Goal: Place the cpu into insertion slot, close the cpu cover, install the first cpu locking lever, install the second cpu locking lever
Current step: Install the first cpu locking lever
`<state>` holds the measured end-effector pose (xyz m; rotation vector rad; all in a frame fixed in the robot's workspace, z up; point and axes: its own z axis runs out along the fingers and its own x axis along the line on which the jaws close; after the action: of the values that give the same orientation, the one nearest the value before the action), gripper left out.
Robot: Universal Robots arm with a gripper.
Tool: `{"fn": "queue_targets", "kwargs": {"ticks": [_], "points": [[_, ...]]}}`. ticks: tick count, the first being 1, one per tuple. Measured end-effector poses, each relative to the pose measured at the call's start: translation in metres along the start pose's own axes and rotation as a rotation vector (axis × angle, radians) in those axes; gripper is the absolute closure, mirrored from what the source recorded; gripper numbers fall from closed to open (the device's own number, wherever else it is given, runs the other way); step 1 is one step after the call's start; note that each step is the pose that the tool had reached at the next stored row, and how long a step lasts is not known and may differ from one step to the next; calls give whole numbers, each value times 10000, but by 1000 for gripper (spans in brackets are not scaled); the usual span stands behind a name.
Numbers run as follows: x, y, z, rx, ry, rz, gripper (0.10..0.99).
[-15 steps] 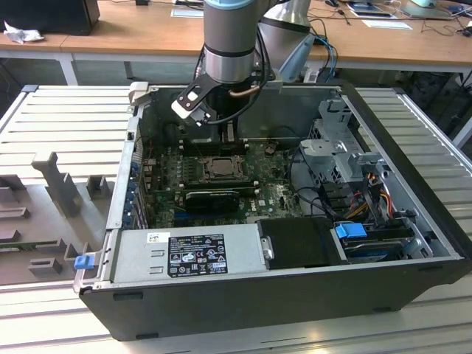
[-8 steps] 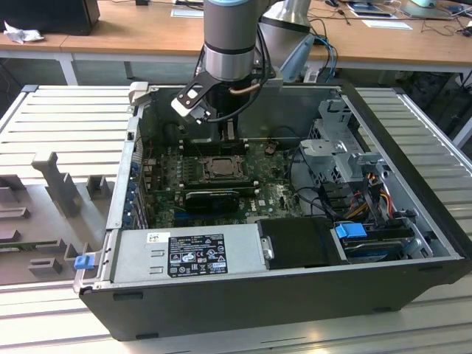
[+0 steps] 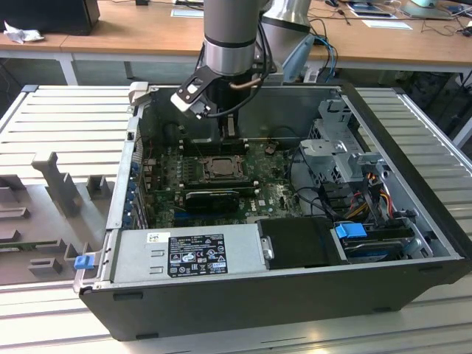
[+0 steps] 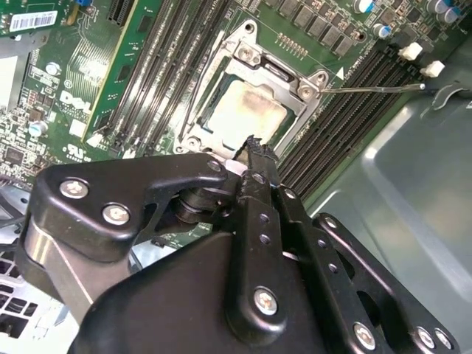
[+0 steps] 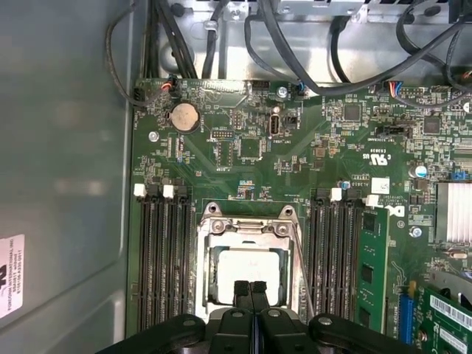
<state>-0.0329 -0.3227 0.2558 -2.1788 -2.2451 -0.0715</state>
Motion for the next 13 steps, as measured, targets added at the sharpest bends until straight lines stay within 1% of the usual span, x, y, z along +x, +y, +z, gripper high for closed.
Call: {"fn": "queue_targets", "kwargs": {"ticks": [13], "points": [[6, 4, -156, 0, 0, 0, 980]]}}
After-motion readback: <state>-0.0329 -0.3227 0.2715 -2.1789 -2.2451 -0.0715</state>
